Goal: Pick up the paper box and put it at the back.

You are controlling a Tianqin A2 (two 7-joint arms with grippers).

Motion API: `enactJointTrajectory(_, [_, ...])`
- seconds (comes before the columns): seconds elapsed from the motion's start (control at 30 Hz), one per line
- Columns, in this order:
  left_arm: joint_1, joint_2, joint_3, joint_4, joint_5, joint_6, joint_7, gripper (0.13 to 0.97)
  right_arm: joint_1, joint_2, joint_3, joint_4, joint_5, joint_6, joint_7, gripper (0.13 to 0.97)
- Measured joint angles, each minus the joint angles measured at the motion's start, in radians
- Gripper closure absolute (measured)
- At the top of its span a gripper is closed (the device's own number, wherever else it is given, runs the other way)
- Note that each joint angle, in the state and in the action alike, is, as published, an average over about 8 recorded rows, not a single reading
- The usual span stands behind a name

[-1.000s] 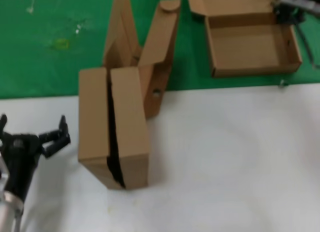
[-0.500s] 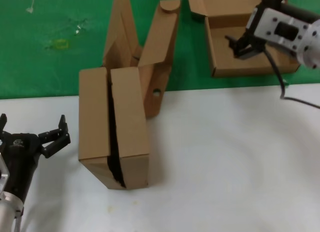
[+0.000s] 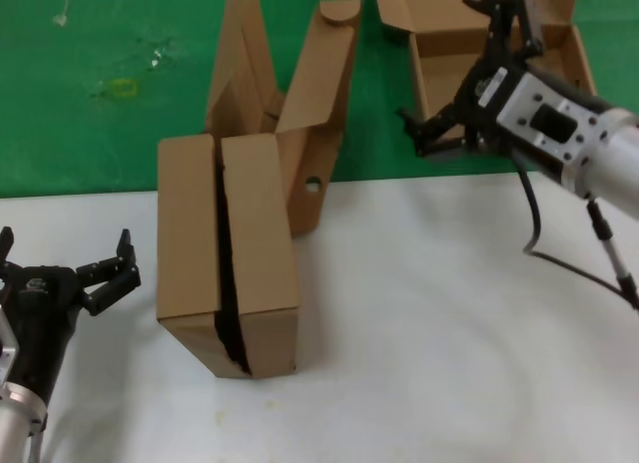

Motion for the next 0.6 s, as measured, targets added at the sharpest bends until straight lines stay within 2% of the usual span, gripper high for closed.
enactJointTrajectory(0.6, [0.001,-0.002,0.002,-0.002,0.002,-0.003,-0.003,0.132,-0.208,-0.036,0.040,-0.041,0.352,0.266,-0.122,0.129])
